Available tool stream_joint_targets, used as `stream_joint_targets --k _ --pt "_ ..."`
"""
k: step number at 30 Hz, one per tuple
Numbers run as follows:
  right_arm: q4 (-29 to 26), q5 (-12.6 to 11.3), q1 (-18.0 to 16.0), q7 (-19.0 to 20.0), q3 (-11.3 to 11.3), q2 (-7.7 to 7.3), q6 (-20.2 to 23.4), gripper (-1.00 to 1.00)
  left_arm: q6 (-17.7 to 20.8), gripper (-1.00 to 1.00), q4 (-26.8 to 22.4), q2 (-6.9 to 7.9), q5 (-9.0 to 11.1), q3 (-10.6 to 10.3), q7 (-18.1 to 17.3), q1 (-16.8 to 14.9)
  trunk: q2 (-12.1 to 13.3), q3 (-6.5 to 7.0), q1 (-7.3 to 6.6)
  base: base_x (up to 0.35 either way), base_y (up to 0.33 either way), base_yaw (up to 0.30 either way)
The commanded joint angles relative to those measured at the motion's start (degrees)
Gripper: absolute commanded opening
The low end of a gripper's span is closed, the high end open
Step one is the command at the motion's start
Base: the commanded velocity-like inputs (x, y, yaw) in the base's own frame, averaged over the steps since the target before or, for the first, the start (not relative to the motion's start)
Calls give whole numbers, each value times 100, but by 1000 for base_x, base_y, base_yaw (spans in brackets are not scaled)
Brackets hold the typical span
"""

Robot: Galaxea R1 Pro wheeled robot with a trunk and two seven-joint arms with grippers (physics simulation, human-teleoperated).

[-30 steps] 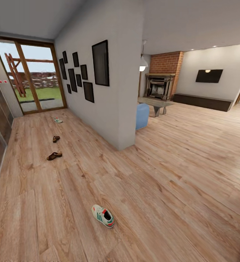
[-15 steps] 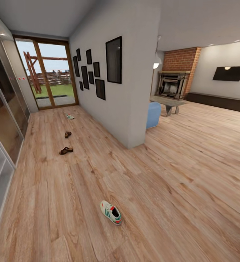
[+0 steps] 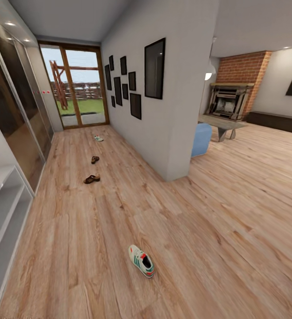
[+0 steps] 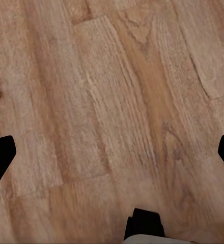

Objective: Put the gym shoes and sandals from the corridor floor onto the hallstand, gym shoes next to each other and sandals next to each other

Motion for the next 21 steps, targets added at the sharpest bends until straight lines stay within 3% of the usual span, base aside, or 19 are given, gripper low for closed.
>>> stream_joint_targets --k 1,21 --pt "3 4 -2 -1 2 -1 -17 100 -17 100 5 0 56 -13 4 -4 -2 -12 1 147 -104 205" --pt "3 4 -2 0 2 -1 -17 100 -22 100 8 -4 52 -14 4 -7 -2 -150 1 21 -15 203"
